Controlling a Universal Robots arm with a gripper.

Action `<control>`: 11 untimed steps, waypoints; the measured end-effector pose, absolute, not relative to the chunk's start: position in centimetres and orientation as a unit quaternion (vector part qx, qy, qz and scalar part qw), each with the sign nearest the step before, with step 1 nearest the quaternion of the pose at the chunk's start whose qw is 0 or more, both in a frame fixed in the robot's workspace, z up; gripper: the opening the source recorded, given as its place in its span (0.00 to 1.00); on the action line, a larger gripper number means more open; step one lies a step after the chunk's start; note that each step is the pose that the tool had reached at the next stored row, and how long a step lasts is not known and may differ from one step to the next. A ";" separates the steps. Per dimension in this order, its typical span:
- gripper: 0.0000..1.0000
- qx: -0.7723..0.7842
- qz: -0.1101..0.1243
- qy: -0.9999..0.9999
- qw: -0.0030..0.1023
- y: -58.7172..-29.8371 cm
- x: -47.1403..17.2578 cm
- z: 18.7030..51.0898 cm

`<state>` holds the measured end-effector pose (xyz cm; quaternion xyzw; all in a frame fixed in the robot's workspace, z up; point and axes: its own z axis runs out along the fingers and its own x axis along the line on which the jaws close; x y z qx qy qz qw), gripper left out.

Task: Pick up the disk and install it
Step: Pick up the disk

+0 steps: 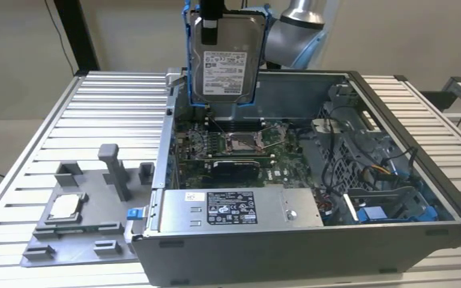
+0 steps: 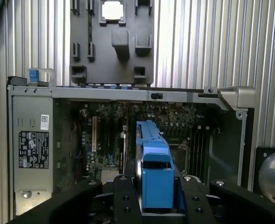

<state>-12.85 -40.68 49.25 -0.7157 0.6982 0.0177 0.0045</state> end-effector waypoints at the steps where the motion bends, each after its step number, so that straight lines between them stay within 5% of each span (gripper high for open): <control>1: 0.00 -0.716 0.018 0.698 0.005 -40.7 -12.6 49.2; 11: 0.00 -0.716 0.018 0.698 0.005 -40.7 -10.4 49.2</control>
